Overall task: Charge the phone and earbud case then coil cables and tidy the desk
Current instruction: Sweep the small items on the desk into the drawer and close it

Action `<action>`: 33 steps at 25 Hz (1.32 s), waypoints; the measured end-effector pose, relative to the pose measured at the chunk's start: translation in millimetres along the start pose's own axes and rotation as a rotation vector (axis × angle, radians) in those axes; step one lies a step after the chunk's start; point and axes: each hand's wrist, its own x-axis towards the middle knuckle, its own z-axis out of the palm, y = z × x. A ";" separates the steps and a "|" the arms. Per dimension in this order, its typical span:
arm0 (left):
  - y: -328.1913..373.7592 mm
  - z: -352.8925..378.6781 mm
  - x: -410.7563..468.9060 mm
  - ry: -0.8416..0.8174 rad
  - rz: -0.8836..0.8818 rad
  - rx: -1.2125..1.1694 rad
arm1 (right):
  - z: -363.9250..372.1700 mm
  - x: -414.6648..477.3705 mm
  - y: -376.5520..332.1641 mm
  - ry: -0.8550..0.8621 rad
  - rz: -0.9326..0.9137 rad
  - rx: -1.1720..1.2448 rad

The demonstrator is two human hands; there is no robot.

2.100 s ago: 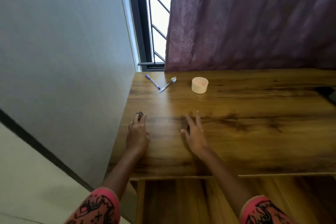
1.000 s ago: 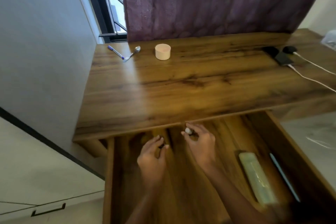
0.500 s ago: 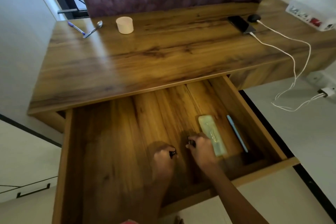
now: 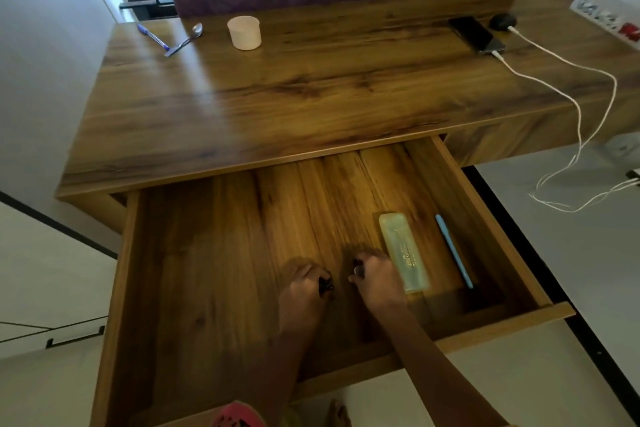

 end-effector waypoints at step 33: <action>-187.9 -289.8 421.9 0.662 -0.407 -0.155 | -24.1 409.3 -324.1 0.323 -0.233 0.529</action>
